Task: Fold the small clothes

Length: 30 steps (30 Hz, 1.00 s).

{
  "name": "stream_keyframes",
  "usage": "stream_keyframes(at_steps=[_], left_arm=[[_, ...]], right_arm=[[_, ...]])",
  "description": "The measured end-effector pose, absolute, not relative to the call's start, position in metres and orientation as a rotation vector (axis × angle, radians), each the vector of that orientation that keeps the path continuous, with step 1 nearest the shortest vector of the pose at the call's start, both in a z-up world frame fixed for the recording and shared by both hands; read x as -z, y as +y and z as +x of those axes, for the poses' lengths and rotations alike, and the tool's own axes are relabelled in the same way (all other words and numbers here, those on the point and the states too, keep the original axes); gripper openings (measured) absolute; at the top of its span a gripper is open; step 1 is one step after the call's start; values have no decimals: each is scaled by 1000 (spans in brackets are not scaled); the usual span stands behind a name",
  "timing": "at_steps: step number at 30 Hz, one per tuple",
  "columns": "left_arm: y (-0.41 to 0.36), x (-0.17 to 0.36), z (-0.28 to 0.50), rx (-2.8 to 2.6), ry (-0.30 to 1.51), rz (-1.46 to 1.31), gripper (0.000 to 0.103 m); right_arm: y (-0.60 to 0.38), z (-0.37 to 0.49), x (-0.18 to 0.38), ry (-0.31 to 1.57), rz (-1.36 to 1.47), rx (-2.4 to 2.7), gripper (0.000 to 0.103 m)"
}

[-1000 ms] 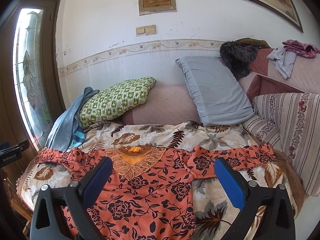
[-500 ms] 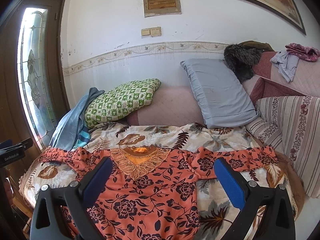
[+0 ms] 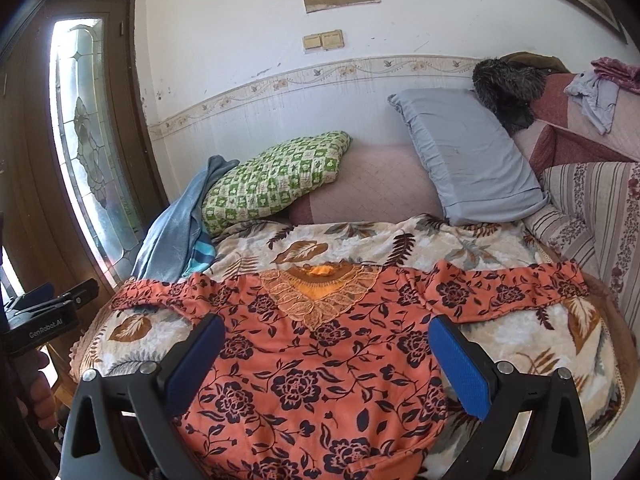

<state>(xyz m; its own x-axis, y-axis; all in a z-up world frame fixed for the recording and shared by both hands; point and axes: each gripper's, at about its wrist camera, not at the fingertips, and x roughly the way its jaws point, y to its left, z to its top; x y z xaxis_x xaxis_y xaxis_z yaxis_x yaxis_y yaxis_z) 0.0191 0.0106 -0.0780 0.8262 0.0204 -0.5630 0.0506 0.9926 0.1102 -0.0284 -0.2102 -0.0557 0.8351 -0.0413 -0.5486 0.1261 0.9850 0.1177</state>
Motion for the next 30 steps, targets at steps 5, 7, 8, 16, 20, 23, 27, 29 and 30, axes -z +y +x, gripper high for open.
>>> stream_keyframes(at_steps=[5,7,8,16,20,23,27,29,30], left_arm=[[2,115,-6,48,681,195,103],[1,123,-13,59,703,199,103],[0,124,-16,66,710,198,103],[4,122,-30,61,717,185,103],[3,120,-35,62,700,191,103],[2,118,-36,66,694,193,103],[2,118,-35,65,694,192,103],[-1,119,-31,66,699,196,103],[-2,120,-29,66,700,199,103]], right_arm=[[-182,-45,82,652,100,42,103],[-177,-52,87,667,95,29,103],[-175,-55,88,672,98,25,103],[-168,-74,91,701,81,22,103],[-167,-79,90,704,83,19,103],[-167,-81,87,692,87,22,103],[-168,-81,86,687,91,28,103],[-170,-79,87,689,98,31,103],[-171,-78,87,691,102,32,103]])
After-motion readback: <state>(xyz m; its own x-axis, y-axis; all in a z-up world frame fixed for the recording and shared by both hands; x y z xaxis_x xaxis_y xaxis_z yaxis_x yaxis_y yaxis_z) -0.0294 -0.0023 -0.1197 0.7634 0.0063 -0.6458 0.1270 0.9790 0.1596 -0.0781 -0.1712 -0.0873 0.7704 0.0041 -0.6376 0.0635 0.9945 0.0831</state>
